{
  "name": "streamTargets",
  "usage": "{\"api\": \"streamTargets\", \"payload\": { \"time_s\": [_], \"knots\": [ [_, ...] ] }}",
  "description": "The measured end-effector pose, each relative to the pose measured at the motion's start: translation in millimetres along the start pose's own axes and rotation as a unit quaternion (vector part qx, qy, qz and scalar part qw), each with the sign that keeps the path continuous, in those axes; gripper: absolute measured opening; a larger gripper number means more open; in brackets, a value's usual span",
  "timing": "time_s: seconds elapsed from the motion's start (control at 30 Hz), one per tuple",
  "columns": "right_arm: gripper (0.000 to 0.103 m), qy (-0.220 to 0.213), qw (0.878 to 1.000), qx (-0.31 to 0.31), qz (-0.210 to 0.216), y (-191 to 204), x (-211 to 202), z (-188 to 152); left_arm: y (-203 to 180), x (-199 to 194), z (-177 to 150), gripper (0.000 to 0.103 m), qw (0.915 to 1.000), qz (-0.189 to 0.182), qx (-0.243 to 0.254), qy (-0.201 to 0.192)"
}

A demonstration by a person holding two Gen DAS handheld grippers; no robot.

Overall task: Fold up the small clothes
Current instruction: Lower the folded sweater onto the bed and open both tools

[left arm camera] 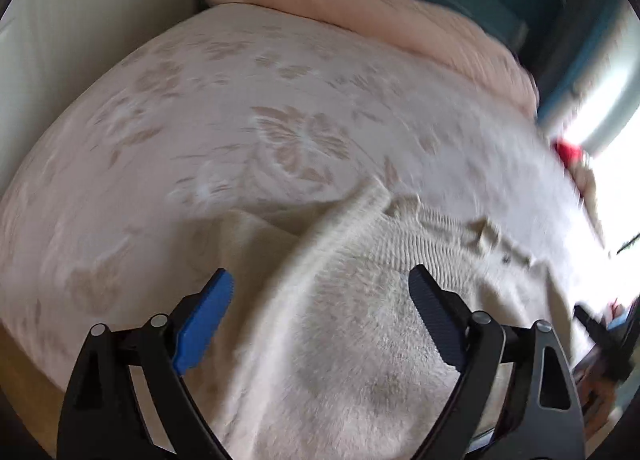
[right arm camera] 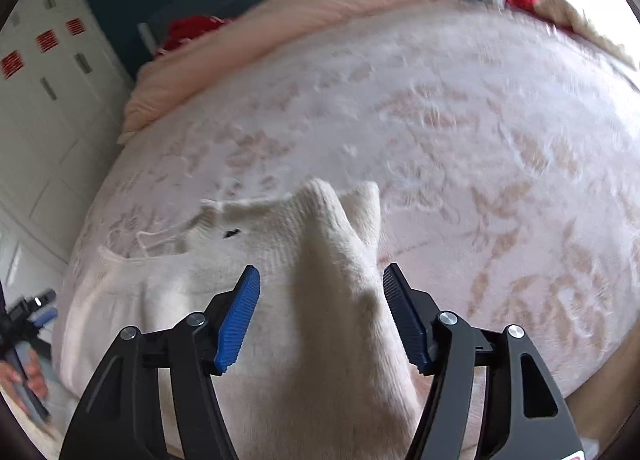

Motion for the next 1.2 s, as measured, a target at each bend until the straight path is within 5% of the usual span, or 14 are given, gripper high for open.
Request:
{"api": "streamTargets", "payload": {
  "time_s": [0.13,0.2,0.23,0.27,0.4,0.5,0.57,0.67,0.73,0.8,0.9,1.0,1.1,1.2],
  "knots": [
    [0.064,0.033,0.999,0.023,-0.014,-7,32,8,-14,42,7,0.08,0.9993,0.028,0.001,0.026],
    [0.056,0.046,0.999,0.022,-0.012,-6,45,11,-9,62,10,0.024,0.998,0.017,-0.025,0.056],
    [0.014,0.063,0.998,0.017,-0.008,-3,49,11,-6,67,12,0.01,0.9966,0.016,-0.041,0.07],
    [0.013,0.071,0.997,0.007,-0.011,1,48,13,1,64,16,0.006,0.9956,0.006,-0.065,0.067],
    [0.009,-0.006,1.0,0.005,0.026,16,2,37,19,21,41,0.006,0.9944,-0.043,-0.095,0.013],
    [0.009,-0.047,0.998,0.017,0.04,12,-12,56,22,12,57,0.006,0.9957,-0.035,-0.086,0.003],
    [0.011,-0.024,0.999,0.021,0.027,-3,18,56,19,34,58,0.006,0.9979,0.003,-0.065,0.009],
    [0.012,0.055,0.997,0.037,-0.029,-29,75,38,20,98,38,0.01,0.9935,0.044,-0.063,0.084],
    [0.015,0.026,0.998,0.062,-0.017,-34,66,33,21,101,29,0.012,0.9938,0.052,-0.067,0.073],
    [0.023,-0.019,0.998,0.053,-0.018,-22,32,36,19,74,28,0.039,0.9954,0.063,-0.064,0.033],
    [0.023,-0.042,0.999,0.006,-0.022,6,-6,31,13,21,23,0.058,0.9957,0.079,-0.042,-0.023],
    [0.022,-0.009,0.999,-0.018,0.031,44,-13,6,-4,-14,3,0.058,0.9982,0.047,-0.018,-0.034],
    [0.018,0.044,0.994,-0.065,0.079,97,7,-35,-20,-14,-35,0.058,0.9997,0.002,-0.023,0.009],
    [0.015,0.09,0.982,-0.136,0.093,137,38,-73,-26,11,-64,0.057,0.9984,0.032,-0.01,0.045]
  ]
}}
Point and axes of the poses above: each gripper's, at about its wrist camera, not at the fingertips, and x roughly the way its jaws point, y to its left, z to its top, the point moved 1 cm from there along x, roughly the way its jaws point, and after that the axes turned 9 degrees about z, right-handed, at the moved point
